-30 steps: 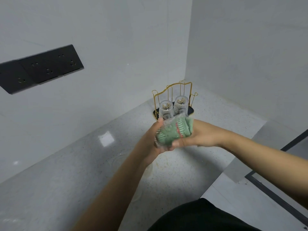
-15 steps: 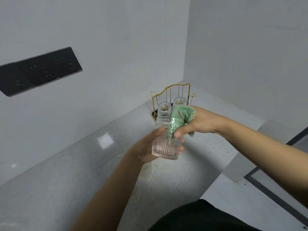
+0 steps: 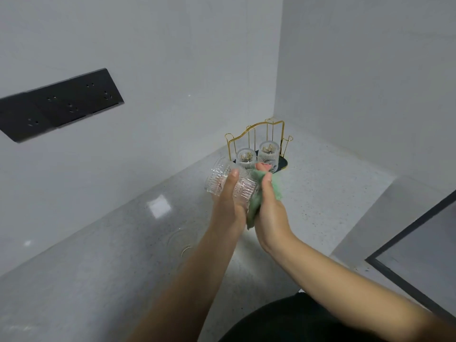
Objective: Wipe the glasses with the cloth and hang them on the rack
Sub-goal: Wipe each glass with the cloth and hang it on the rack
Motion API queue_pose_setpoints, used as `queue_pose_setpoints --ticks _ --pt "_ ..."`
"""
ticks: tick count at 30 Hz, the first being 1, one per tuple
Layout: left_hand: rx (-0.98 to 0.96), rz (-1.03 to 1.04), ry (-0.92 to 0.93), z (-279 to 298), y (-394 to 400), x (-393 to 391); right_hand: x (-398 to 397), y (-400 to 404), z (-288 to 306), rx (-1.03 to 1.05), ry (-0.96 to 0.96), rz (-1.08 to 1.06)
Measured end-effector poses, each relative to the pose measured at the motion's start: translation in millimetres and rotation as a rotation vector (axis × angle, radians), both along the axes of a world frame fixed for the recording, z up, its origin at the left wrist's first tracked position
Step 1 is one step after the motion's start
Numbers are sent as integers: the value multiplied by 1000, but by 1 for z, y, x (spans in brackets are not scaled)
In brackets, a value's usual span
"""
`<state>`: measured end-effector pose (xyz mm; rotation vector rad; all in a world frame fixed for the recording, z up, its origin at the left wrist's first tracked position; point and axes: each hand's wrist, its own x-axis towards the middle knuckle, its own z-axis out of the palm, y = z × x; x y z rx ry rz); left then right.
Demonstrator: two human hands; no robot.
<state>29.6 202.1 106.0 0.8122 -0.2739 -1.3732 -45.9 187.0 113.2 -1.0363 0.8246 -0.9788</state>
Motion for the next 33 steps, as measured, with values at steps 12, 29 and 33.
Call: queue_pose_setpoints --ticks 12,29,33 --pt "-76 35 145 -12 -6 -7 10 -3 4 116 -73 -84" --pt "-61 25 -502 -10 9 6 -3 -27 20 80 266 -32" --pt "-66 -93 -583 -10 17 2 -4 -32 27 -81 289 -77"
